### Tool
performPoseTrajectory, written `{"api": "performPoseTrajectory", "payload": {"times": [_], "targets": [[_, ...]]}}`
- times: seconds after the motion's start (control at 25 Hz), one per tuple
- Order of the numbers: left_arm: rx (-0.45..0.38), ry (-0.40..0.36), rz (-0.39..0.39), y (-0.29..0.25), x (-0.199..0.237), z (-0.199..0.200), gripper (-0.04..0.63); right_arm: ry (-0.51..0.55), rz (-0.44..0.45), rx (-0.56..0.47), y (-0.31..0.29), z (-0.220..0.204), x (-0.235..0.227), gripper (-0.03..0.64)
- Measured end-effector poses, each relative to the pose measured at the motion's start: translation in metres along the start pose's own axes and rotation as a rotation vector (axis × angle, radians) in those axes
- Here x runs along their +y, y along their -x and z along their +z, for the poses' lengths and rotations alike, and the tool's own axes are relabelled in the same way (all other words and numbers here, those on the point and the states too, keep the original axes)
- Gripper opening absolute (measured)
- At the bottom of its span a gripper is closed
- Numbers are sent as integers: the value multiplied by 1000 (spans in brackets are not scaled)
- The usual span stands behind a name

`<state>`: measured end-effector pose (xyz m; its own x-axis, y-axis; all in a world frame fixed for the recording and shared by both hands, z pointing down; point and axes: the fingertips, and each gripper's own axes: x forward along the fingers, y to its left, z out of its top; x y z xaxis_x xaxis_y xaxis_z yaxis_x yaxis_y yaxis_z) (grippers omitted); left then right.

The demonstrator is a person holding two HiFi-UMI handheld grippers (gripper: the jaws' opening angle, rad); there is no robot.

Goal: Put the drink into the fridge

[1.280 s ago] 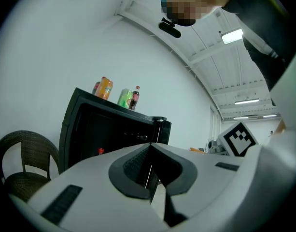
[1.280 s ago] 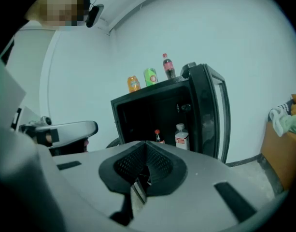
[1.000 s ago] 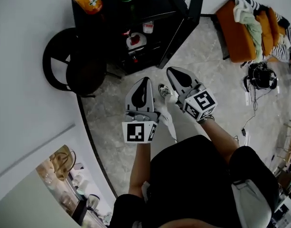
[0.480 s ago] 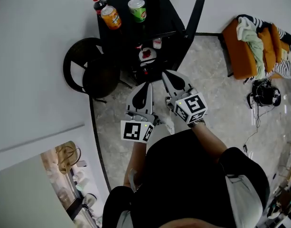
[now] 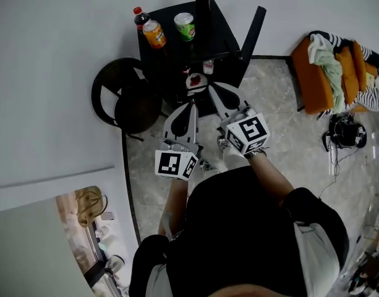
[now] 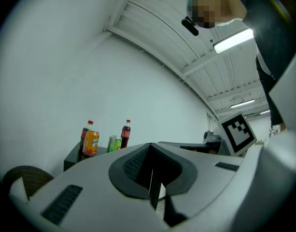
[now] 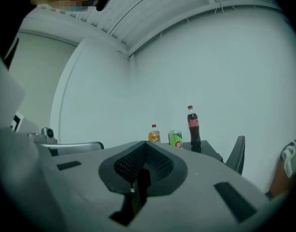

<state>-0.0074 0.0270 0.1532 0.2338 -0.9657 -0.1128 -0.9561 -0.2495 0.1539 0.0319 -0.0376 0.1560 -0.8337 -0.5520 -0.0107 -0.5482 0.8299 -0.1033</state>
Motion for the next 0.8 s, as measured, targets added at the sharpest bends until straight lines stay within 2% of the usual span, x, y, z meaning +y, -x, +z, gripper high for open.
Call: {"api": "performPoseTrajectory", "payload": {"times": [0.36, 0.52, 0.8], "targets": [[-4, -49, 3, -16, 5, 8, 9, 21, -2, -18, -14, 8, -16, 12], [-29, -13, -26, -28, 7, 11, 9, 14, -6, -12, -24, 7, -30, 12], [-17, -30, 38, -39, 26, 10, 9, -15, 2, -9, -43, 3, -45, 12]]}}
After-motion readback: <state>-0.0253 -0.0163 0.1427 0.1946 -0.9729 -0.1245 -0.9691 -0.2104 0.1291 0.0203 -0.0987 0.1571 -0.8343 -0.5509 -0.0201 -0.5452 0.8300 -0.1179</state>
